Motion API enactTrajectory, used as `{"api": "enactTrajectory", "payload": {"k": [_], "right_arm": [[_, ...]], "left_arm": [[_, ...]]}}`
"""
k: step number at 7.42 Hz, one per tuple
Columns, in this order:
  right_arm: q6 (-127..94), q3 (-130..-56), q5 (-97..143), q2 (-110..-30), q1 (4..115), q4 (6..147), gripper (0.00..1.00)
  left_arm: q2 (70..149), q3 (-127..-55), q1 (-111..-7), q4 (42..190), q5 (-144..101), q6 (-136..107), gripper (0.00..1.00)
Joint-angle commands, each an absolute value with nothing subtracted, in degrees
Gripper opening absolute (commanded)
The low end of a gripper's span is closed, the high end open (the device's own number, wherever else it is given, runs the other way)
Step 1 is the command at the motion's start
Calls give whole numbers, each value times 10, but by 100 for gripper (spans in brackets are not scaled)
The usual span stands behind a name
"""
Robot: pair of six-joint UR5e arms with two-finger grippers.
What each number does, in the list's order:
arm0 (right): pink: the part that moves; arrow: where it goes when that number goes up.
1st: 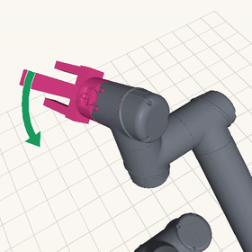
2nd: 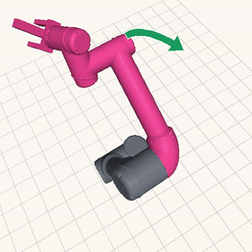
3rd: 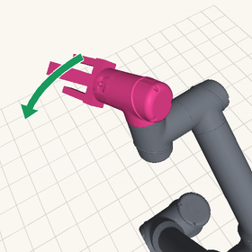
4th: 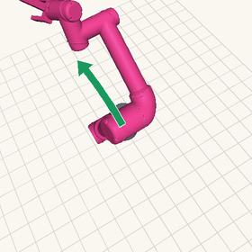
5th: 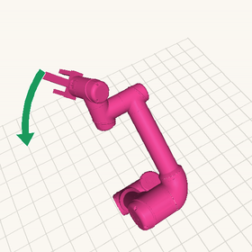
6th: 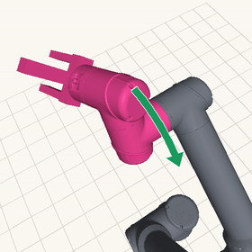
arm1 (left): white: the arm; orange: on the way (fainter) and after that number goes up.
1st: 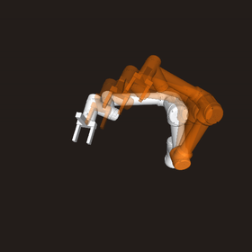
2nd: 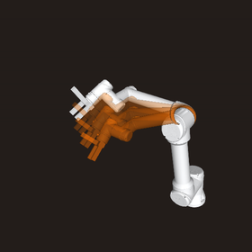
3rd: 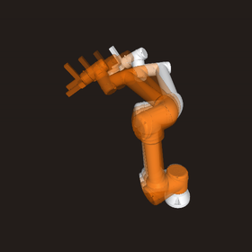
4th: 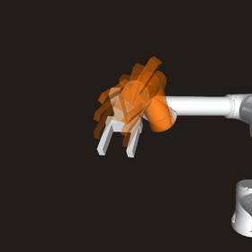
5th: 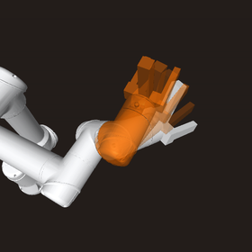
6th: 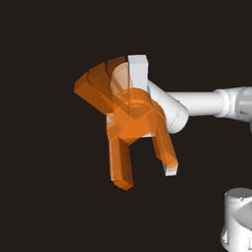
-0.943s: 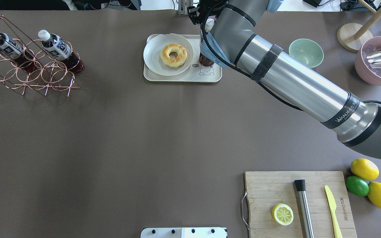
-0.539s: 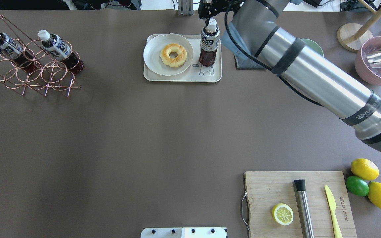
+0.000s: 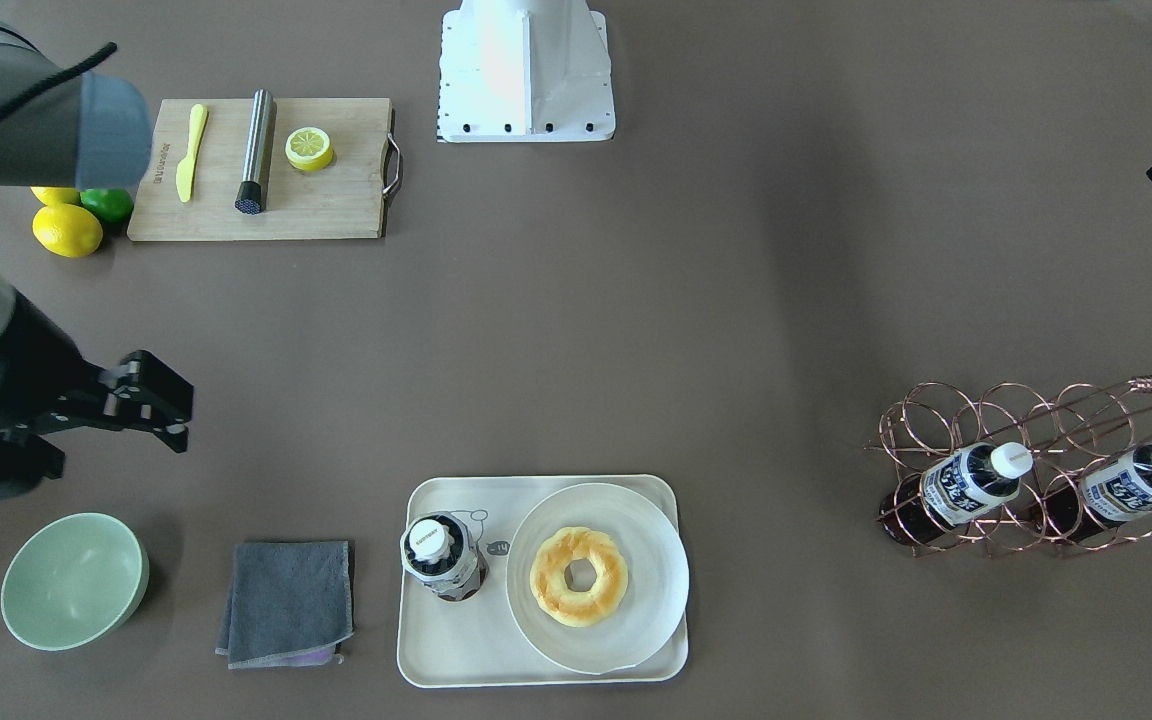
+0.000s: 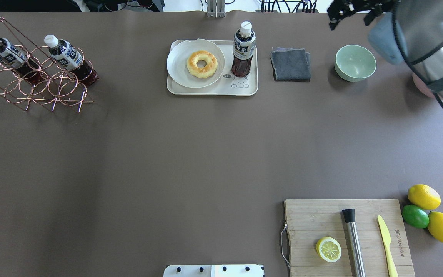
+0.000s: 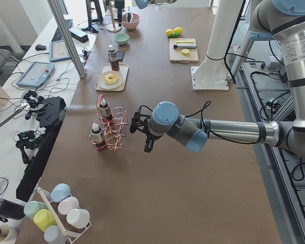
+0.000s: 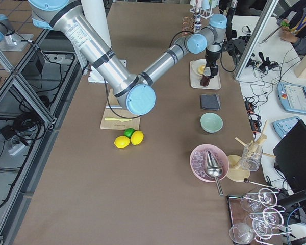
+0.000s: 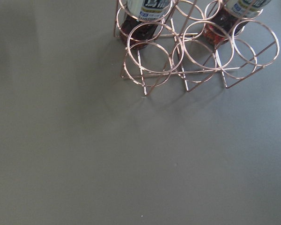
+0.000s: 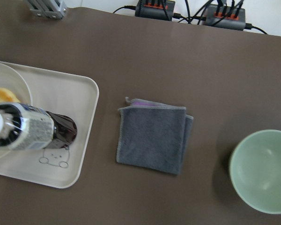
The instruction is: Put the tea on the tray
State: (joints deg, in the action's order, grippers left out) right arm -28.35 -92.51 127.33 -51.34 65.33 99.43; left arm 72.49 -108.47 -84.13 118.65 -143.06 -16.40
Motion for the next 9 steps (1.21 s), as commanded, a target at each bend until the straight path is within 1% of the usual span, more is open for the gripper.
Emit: {"api": "enactTrajectory", "payload": {"k": [1,2,4,5,6,7,9], "right_arm": [[-105,-1012,1281,-690,734,1050,100],[-38,-1008,1303,-728,769,1052,100],[78,-1005,1323,-807,825,1050,100],[110,-1004,1323,-843,841,1049,100],[148,-1004,1324,-877,856,1050,100],[155,-1004,1322,-897,863,1049,100],[162,-1008,1329,-923,887,1036,100]], "left_arm": [[790,-1073,-888,979,-1403,-26,94],[827,-1076,-898,911,-1365,11,96],[877,-1041,-934,814,-1331,102,96],[876,-1027,-947,803,-1334,135,97],[863,-1037,-958,803,-1336,132,97],[843,-1037,-965,823,-1337,136,97],[839,-1040,-965,829,-1331,135,97]]}}
